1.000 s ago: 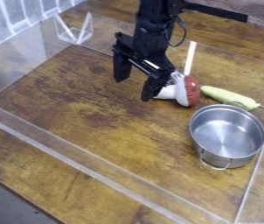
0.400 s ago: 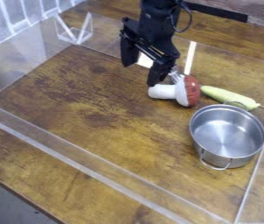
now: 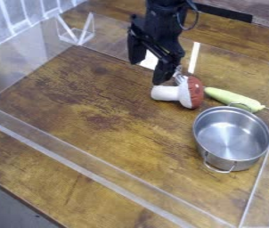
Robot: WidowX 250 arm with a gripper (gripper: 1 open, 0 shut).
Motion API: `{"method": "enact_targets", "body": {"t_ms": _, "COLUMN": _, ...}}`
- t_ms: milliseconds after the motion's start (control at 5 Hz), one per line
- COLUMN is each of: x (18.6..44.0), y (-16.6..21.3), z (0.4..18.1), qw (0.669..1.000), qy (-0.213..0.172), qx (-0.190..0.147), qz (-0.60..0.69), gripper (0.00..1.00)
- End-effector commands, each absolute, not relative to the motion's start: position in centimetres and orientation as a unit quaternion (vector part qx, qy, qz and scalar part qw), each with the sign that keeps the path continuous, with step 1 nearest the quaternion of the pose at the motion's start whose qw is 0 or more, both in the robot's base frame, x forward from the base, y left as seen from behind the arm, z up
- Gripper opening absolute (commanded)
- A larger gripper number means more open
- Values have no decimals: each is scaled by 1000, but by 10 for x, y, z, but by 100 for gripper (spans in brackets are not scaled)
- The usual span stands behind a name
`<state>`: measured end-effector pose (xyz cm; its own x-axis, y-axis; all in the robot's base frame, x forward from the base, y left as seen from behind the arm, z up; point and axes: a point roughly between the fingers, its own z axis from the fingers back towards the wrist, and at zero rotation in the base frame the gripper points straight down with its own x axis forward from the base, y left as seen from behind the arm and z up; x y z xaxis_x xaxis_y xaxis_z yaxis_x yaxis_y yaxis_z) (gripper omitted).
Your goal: Remove the mushroom from the silver pot and put it on the table
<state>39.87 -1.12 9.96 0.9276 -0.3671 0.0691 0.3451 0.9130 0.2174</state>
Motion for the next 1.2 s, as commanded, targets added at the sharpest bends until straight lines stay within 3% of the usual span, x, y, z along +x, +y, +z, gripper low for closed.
{"method": "enact_targets", "body": {"t_ms": 0, "x": 409, "y": -16, "z": 129, "qw": 968, "qy": -103, "qx": 99, "qz": -204, "gripper": 100}}
{"method": "enact_targets", "body": {"t_ms": 200, "x": 408, "y": -17, "z": 120, "qw": 973, "qy": -102, "qx": 97, "qz": -181, "gripper": 100}}
{"method": "enact_targets", "body": {"t_ms": 400, "x": 406, "y": -18, "z": 111, "qw": 978, "qy": -99, "qx": 94, "qz": -157, "gripper": 0}}
{"method": "enact_targets", "body": {"t_ms": 600, "x": 409, "y": -17, "z": 105, "qw": 979, "qy": -99, "qx": 93, "qz": -154, "gripper": 0}}
{"method": "enact_targets", "body": {"t_ms": 1000, "x": 403, "y": -19, "z": 144, "qw": 975, "qy": -118, "qx": 120, "qz": -142, "gripper": 0}}
